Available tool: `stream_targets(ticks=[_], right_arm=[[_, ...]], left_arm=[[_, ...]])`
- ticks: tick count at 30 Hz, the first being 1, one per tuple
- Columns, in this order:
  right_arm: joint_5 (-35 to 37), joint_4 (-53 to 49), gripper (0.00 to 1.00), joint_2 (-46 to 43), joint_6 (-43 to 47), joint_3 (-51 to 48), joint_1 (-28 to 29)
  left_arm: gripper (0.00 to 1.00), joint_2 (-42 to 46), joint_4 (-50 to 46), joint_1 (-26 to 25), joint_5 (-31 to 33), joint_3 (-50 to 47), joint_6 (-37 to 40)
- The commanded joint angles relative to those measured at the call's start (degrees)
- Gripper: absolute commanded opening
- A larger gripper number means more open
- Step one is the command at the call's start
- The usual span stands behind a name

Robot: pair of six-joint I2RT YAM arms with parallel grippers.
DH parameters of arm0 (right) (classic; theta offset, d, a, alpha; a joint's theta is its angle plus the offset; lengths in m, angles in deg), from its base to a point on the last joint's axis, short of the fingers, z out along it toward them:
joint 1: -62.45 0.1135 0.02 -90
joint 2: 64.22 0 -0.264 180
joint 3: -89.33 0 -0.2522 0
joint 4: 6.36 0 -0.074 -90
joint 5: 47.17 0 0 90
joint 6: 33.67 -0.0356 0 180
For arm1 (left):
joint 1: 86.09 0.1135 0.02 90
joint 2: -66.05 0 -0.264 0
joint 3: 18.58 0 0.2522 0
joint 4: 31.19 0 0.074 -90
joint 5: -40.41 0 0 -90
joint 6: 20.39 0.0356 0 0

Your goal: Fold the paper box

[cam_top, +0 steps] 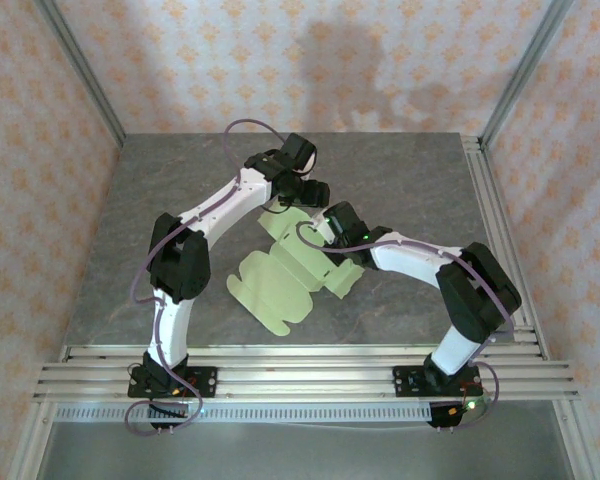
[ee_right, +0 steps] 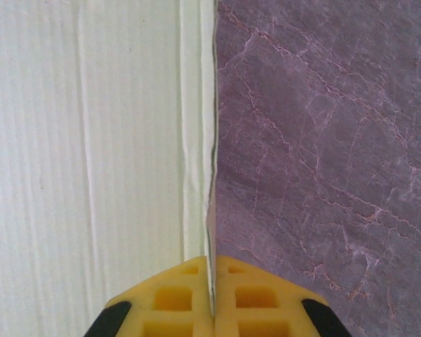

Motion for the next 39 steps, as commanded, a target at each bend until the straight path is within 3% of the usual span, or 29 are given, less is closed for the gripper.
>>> stream_targets(ticks=[1,7,16,23,29,39], right_arm=[[0.4,1.2,0.0,-1.1,-0.7,2.7,-0.7],[0.7,1.3,0.0,-1.5,-0.9,2.4,-0.7],[1.0,1.5,0.0,-0.5,-0.8,3.0,-0.8],[2.0,1.5,0.0,0.1,-0.9,3.7,-0.8],[2.6,1.0,0.0,1.0,-0.8,4.3,-0.7],[3.0,1.1,0.0,1.5,-0.6,4.7,-0.6]], left_arm=[[0.7,-0.2,-5.6,-0.2,2.7,2.1,4.4],[0.68,-6.0,-11.3,0.1,3.2,9.9,5.8],[0.47,-6.1,-10.5,0.2,3.7,7.1,1.5],[0.49,-4.4,-10.9,0.2,5.3,4.3,0.2],[0.48,-1.2,-7.8,0.1,0.2,0.4,-3.7],[0.46,1.0,-4.4,-0.1,-2.2,-2.5,-13.6]])
